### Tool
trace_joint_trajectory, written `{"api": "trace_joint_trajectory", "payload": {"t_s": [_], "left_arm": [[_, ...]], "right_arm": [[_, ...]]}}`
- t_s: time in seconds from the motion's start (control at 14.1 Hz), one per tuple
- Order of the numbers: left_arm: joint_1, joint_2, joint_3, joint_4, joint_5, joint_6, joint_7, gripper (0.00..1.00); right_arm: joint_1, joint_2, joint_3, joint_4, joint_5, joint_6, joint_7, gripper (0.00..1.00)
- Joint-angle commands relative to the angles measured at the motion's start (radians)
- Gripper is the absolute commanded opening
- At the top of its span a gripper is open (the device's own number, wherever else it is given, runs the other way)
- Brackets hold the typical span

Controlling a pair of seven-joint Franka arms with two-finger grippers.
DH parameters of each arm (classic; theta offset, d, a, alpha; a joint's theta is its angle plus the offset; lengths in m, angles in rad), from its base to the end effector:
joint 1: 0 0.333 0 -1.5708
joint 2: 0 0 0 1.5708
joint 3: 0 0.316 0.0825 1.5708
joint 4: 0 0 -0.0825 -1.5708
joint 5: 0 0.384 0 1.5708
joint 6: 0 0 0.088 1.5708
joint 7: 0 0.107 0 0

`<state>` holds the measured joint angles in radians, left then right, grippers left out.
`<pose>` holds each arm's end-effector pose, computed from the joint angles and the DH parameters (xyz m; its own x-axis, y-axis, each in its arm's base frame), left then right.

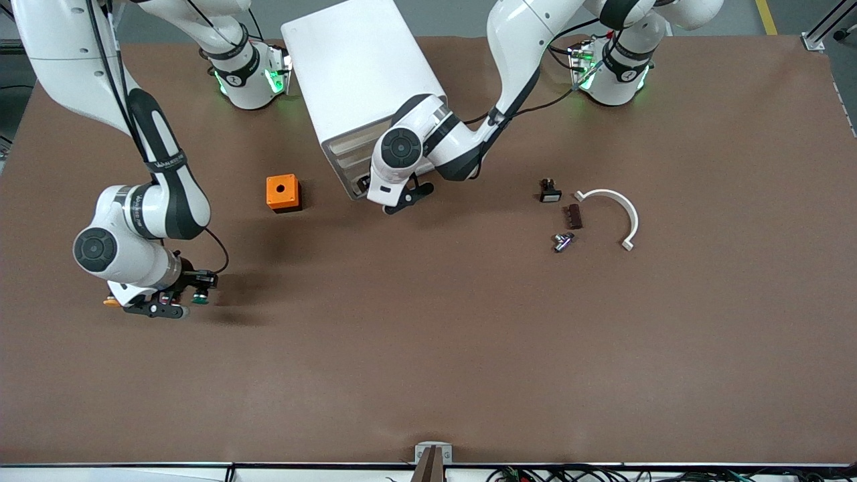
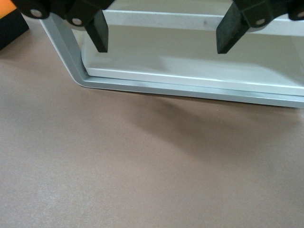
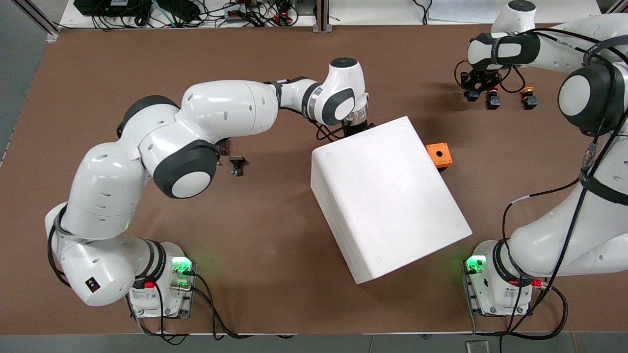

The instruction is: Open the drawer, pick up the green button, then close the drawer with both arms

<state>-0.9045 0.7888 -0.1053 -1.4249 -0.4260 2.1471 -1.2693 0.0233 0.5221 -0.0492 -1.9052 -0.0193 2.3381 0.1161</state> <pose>0.3821 -0.6135 0.2269 0.7825 0.4634 -0.4159 0.5113 -0.8594 0.0043 0.6210 -0.0152 0.2156 0.9887 -0.1238 -0.0840 -0.1201 -0.9916 0.0472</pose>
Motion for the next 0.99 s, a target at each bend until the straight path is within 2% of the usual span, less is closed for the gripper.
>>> {"api": "trace_joint_trajectory", "payload": {"t_s": [0.0, 0.14, 0.28, 0.57, 0.64, 0.71, 0.78, 0.92], "left_arm": [[-0.001, 0.000, -0.011, -0.009, -0.054, 0.010, 0.021, 1.00], [0.010, -0.011, -0.002, -0.008, -0.040, 0.008, 0.037, 1.00], [0.067, -0.019, 0.006, -0.003, -0.010, 0.008, 0.132, 1.00], [0.241, -0.081, 0.004, 0.004, 0.182, -0.030, 0.351, 1.00], [0.290, -0.095, 0.003, 0.006, 0.214, -0.050, 0.422, 1.00], [0.333, -0.106, 0.003, 0.006, 0.237, -0.053, 0.505, 1.00], [0.379, -0.112, 0.004, 0.004, 0.252, -0.055, 0.596, 1.00], [0.477, -0.115, 0.004, 0.003, 0.304, -0.055, 0.761, 1.00]], "right_arm": [[-0.005, 0.027, 0.005, -0.001, -0.014, 0.039, -0.004, 0.13], [-0.002, 0.039, 0.005, -0.001, -0.013, 0.052, 0.000, 0.13], [0.001, 0.045, 0.006, 0.000, -0.011, 0.055, 0.005, 0.14], [0.001, 0.059, 0.006, -0.001, -0.011, 0.072, 0.007, 0.17], [0.001, 0.059, 0.006, 0.000, -0.011, 0.070, 0.008, 0.26], [0.001, 0.058, 0.006, 0.000, -0.013, 0.067, 0.008, 0.55], [0.001, 0.058, 0.006, 0.000, -0.011, 0.063, 0.010, 1.00], [0.000, 0.042, 0.006, 0.000, -0.011, 0.046, 0.011, 1.00]]}}
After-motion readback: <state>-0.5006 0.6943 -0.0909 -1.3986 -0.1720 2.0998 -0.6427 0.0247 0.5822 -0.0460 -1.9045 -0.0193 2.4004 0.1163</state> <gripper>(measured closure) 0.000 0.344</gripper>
